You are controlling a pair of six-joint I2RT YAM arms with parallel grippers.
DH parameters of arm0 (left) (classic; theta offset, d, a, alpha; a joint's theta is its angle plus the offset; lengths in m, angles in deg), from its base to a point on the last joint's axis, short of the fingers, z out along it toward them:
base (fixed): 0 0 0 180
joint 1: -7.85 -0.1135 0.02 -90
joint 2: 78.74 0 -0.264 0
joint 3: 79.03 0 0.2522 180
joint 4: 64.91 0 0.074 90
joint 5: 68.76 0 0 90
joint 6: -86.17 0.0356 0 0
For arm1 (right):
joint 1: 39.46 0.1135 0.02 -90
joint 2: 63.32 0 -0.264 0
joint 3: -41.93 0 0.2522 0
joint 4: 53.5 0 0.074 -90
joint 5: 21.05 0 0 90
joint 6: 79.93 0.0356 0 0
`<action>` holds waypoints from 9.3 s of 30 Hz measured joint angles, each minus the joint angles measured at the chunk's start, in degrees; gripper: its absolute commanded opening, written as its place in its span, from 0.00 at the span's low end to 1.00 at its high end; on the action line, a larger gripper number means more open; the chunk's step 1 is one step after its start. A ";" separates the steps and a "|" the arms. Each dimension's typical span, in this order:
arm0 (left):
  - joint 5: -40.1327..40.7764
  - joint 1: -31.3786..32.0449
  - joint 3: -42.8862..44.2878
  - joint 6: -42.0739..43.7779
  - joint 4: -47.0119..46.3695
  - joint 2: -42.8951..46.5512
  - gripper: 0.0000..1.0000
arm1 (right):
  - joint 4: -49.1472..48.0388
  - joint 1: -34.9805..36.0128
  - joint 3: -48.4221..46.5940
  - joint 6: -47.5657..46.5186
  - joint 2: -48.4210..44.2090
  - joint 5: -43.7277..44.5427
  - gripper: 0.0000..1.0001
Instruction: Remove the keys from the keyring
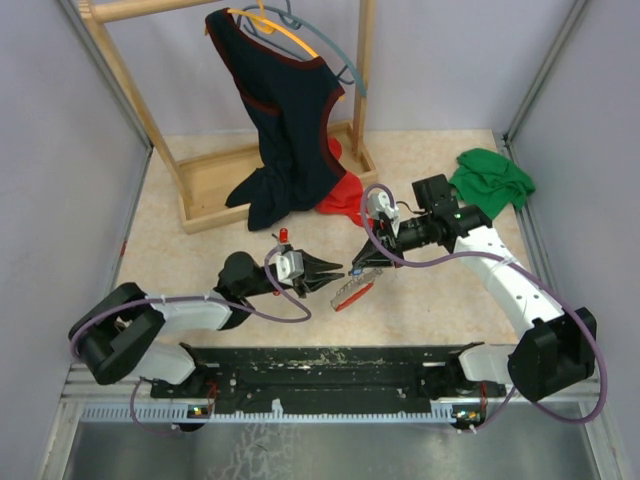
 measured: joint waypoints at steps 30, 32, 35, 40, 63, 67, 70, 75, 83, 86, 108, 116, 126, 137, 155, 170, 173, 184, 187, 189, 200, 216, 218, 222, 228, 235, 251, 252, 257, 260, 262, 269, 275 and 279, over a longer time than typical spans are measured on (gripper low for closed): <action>-9.20 0.00 5.90 -2.38 3.78 -8.20 0.32 | 0.02 0.00 0.00 -0.07 0.00 -0.48 0.00; -9.22 0.00 5.95 -2.95 3.43 -8.20 0.32 | 0.02 0.00 0.00 -0.07 0.00 -0.59 0.00; -9.25 0.00 6.12 -3.65 2.86 -8.22 0.29 | 0.02 0.00 0.00 -0.07 0.00 -0.81 0.00; -9.27 0.00 6.16 -4.63 1.92 -8.28 0.20 | 0.02 0.00 0.00 -0.07 0.00 -1.03 0.00; -3.96 0.00 1.84 -4.98 -0.04 -4.17 0.00 | 3.21 -1.73 -0.02 -4.46 -0.04 1.86 0.00; -1.77 0.00 0.83 -5.16 -1.49 -3.10 0.00 | 3.45 -1.84 0.00 -6.21 -0.07 3.19 0.00; -0.11 0.00 0.26 -6.08 -3.08 -3.08 0.00 | 3.34 -1.84 0.11 -7.58 -0.07 3.26 0.00; 1.92 0.00 -0.44 -7.85 -5.88 -3.23 0.00 | 2.60 -1.84 1.77 -9.01 -0.07 2.91 0.00; 4.74 0.15 -2.21 -11.06 -12.35 -6.99 0.00 | 2.64 -1.88 1.64 -8.41 -0.07 2.73 0.00; 5.70 0.22 -3.28 -11.98 -14.75 -8.81 0.00 | 3.37 -1.88 0.55 -8.37 -0.09 2.32 0.00; 7.72 1.22 -4.90 -17.64 -17.84 -18.71 0.31 | 1.46 -2.25 -0.02 -2.49 -0.13 3.61 0.00; 7.67 1.22 -6.49 -16.13 -17.79 -16.65 0.38 | 1.20 -2.25 -0.02 -2.05 -0.13 3.87 0.00; 5.14 0.83 -6.47 -8.92 -13.88 -3.23 0.40 | 1.51 -2.25 -0.02 -2.60 -0.13 3.93 0.00; 0.33 0.35 0.57 2.58 4.74 2.47 0.37 | 3.41 -2.25 -0.02 -5.16 -0.13 3.37 0.00; -8.61 0.20 8.37 8.11 14.45 -4.35 0.32 | 4.90 -2.25 -0.02 -7.06 -0.13 2.21 0.00; -10.95 0.20 8.46 4.00 11.47 -7.52 0.32 | 4.94 -2.25 -0.02 -7.08 -0.13 2.14 0.00; -11.26 0.22 8.72 3.10 10.49 -7.96 0.33 | 4.94 -2.25 -0.02 -7.06 -0.13 2.05 0.00; -11.26 0.22 9.07 2.49 9.01 -8.61 0.33 | 4.94 -2.25 -0.02 -7.06 -0.13 1.75 0.00; -11.26 0.22 9.07 2.49 8.98 -8.61 0.33 | 4.94 -2.25 -0.02 -7.06 -0.13 1.64 0.00; -11.32 0.24 9.09 2.47 8.98 -8.61 0.32 | 4.94 -2.25 -0.02 -7.06 -0.13 1.53 0.00; -11.41 0.26 9.86 1.68 8.79 -9.38 0.22 | 4.94 -2.25 -0.02 -7.06 -0.13 1.36 0.00; -11.56 0.26 9.97 1.64 9.18 -9.38 0.20 | 4.94 -2.25 -0.02 -7.06 -0.13 1.38 0.00; -11.61 0.26 9.97 1.55 9.18 -9.38 0.21 | 4.96 -2.25 -0.02 -7.06 -0.13 1.38 0.00; -11.93 0.26 9.97 0.98 9.03 -9.49 0.20 | 4.96 -2.25 -0.02 -7.06 -0.13 1.38 0.00; -12.57 0.26 9.99 -0.31 8.02 -10.56 0.17 | 5.16 -2.25 -0.02 -7.06 -0.13 1.38 0.00; -13.00 0.26 9.99 -0.83 7.87 -10.75 0.00 | 5.55 -2.25 -0.02 -7.06 -0.13 1.38 0.00; -9.62 0.26 7.45 -0.07 8.35 -7.61 0.00 | 6.56 -3.41 -0.04 -8.92 -1.09 3.82 0.00; -9.09 0.26 7.13 0.13 8.41 -7.10 0.00 | 6.69 -3.58 -0.04 -9.09 -1.25 4.24 0.00; -7.17 0.24 6.12 0.50 8.33 -5.64 0.00 | 7.30 -3.93 -0.04 -10.32 -1.64 6.25 0.00; -6.25 0.24 5.79 0.52 8.09 -5.16 0.00 | 7.28 -4.02 -0.02 -10.93 -1.64 6.54 0.00; -5.57 0.26 5.44 0.33 7.50 -4.94 0.00 | 7.21 -4.02 0.07 -11.30 -1.64 6.51 0.00; -3.21 0.26 4.13 -1.42 3.82 -4.92 0.00 | 5.88 -3.67 2.38 -13.92 -1.55 6.08 0.00; -0.92 0.26 3.02 -3.15 -1.49 -5.73 0.00 | 4.83 -2.95 3.37 -14.53 -1.51 6.12 0.00; 0.50 0.26 1.86 -3.56 -4.31 -7.32 0.00 | 4.83 -2.95 2.99 -13.49 -1.51 6.12 0.00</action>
